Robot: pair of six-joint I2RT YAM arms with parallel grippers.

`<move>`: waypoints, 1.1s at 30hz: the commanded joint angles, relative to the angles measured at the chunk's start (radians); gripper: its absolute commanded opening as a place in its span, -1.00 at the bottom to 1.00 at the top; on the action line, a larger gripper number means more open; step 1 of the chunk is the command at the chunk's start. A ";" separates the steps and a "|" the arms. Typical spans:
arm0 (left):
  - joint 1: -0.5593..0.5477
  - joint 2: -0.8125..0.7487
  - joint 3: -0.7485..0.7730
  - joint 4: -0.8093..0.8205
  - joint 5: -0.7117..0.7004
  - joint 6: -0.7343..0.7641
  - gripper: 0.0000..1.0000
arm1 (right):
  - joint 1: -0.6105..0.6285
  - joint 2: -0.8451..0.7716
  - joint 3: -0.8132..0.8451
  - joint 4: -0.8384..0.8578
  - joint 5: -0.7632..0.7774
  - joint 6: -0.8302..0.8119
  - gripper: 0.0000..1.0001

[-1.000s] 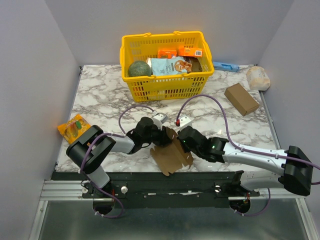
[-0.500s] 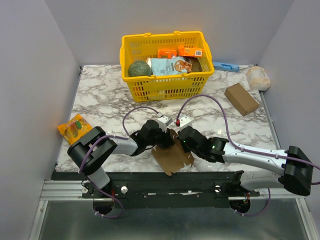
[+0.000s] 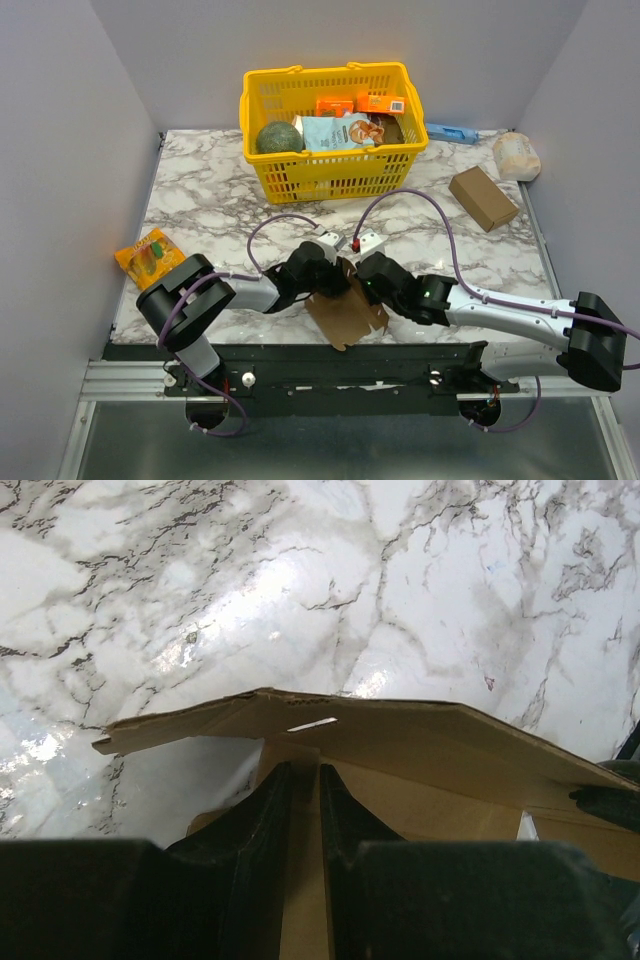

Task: Fold the paper box

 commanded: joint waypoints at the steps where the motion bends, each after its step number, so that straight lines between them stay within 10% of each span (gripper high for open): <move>1: -0.054 0.042 -0.019 -0.110 0.021 -0.083 -0.49 | 0.001 -0.003 -0.012 0.007 0.012 0.015 -0.99; 18: -0.112 -0.029 -0.052 -0.105 -0.041 -0.118 -0.40 | 0.001 -0.021 -0.032 0.006 0.029 0.018 -0.99; 33: -0.010 -0.424 -0.048 -0.297 -0.024 0.034 0.34 | 0.001 -0.078 -0.050 0.006 0.024 -0.040 -0.99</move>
